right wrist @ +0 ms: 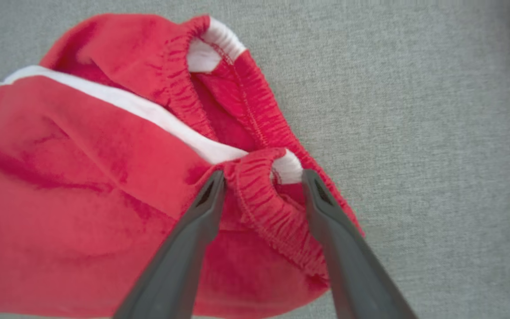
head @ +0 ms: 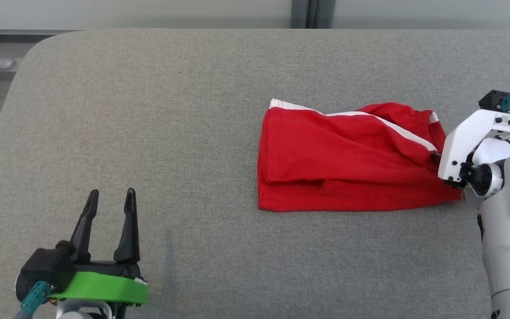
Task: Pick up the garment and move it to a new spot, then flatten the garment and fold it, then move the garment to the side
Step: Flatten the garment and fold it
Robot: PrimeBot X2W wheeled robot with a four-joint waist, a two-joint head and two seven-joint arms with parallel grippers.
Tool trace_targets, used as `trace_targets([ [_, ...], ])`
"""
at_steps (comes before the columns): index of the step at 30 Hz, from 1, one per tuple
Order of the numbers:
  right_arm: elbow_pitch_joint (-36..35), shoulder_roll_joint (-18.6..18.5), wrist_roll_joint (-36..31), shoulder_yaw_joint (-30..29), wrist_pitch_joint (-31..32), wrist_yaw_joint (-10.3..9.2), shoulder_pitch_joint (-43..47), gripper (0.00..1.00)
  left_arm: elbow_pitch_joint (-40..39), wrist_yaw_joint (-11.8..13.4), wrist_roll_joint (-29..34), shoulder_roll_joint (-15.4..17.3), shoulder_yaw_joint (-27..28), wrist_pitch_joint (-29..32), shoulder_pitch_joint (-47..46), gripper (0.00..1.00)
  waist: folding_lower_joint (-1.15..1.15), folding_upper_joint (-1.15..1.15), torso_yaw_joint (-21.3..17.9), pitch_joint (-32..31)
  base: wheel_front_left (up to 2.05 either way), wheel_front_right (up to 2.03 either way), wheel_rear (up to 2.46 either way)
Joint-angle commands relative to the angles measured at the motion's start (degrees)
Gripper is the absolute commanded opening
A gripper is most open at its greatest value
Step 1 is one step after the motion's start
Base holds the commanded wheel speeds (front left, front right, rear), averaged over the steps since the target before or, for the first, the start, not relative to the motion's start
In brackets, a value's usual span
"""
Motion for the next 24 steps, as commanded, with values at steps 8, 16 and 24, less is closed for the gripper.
trace_targets([
  [8,-1.6,-2.4,1.2,4.2,-5.4,-0.07,-1.4,0.00,0.2,0.3,-0.5,0.0,-0.3,-0.1,-1.3,1.00,0.00,0.00,1.3,0.4,0.00,0.00,0.00],
  [16,-3.2,-5.8,-2.4,15.4,-29.3,-0.07,-10.3,0.00,0.6,-0.1,-0.6,-0.5,-0.4,-0.4,-1.8,1.00,0.00,0.00,2.7,1.3,0.00,0.00,0.00],
  [24,-1.8,-12.7,4.3,34.8,-56.0,-0.09,-16.3,0.00,1.2,-0.2,-0.1,-1.1,0.0,-0.6,-1.2,1.00,0.00,0.00,3.0,0.3,0.00,0.00,0.00],
])
